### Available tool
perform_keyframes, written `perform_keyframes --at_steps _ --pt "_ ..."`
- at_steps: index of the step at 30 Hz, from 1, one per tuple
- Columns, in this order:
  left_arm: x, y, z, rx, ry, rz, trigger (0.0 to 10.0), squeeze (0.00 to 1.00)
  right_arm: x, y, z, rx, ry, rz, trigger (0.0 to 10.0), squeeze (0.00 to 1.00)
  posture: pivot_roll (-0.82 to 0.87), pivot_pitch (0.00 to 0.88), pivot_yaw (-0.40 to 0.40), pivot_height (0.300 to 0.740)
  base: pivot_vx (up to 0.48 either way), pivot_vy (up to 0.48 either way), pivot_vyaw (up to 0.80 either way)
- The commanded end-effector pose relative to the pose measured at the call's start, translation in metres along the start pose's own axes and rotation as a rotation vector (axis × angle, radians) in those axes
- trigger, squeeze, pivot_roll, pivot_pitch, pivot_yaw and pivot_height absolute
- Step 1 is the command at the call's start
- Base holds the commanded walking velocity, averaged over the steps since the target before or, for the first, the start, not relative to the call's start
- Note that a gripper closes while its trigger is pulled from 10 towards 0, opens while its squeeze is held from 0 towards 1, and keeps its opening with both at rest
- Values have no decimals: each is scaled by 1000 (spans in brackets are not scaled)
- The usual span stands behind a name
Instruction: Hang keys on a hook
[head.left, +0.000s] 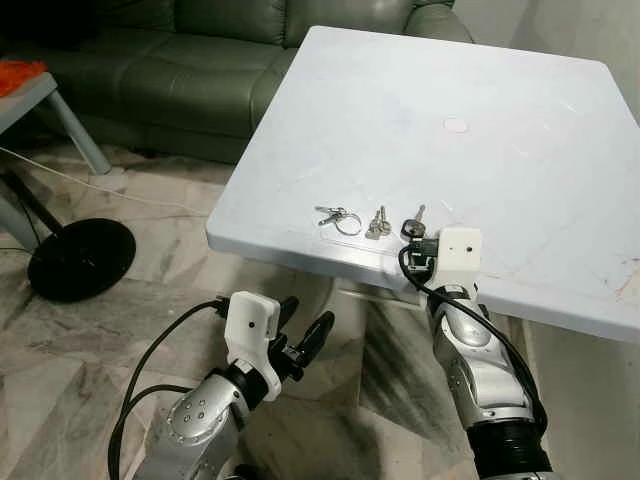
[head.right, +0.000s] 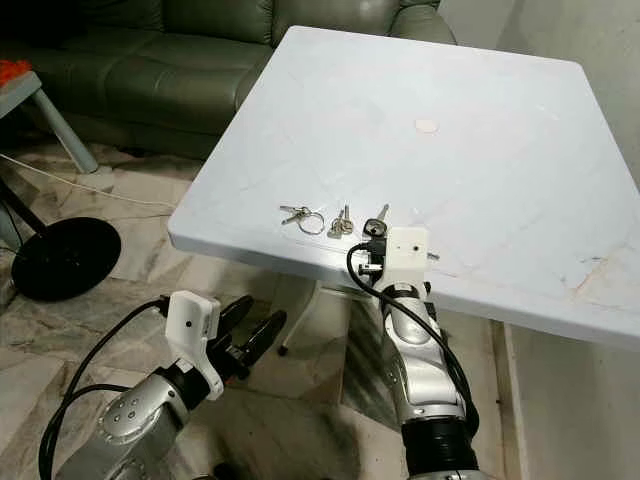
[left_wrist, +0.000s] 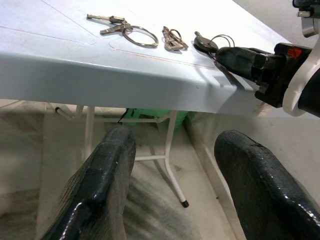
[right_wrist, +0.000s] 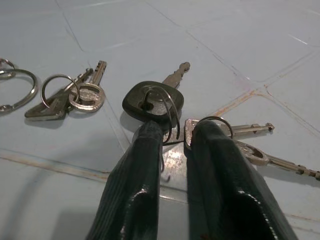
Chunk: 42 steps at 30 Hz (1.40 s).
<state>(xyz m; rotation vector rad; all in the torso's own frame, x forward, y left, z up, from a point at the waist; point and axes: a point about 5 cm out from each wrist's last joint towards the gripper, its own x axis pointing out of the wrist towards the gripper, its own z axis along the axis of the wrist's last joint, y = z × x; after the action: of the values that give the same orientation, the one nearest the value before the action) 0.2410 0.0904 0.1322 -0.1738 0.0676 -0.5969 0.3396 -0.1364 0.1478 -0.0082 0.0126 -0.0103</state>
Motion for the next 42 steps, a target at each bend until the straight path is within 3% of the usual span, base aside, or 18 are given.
perform_keyframes --at_steps 1,19,29,30,31,32,36,38,42 --pt "-2 -1 1 -5 0 4 10000 0 -1 -2 0 0 -1 -7 0 0 99 247 -42 740 0 0 0" --pt "0 -2 -1 -13 -5 1 10000 0 -1 1 3 3 -24 -2 0 0 103 215 -48 740 0 0 0" --pt "9 0 2 -8 -27 -4 10000 0 8 6 14 149 -22 11 0 0 100 176 -51 740 0 0 0" --pt "10 0 2 -8 -31 -2 10000 0 8 7 16 134 -36 25 3333 0 99 172 -50 740 0 0 0" --pt "11 1 3 -9 -34 -1 10000 0 8 8 17 122 -46 33 5294 0 98 171 -50 740 0 0 0" --pt "13 1 4 -10 -40 -1 10000 0 8 10 17 120 -52 52 10000 0 96 164 -51 740 0 0 0" --pt "17 3 5 -5 -51 0 10000 0 9 10 19 146 -70 74 10000 0 92 154 -51 740 0 0 0" --pt "24 7 9 1 -74 9 10000 0 5 10 28 197 -155 127 10000 0 84 135 -51 740 0 0 0" --pt "33 14 15 -1 -106 36 10000 0 1 7 34 227 -223 176 10000 0 74 111 -53 740 0 0 0"
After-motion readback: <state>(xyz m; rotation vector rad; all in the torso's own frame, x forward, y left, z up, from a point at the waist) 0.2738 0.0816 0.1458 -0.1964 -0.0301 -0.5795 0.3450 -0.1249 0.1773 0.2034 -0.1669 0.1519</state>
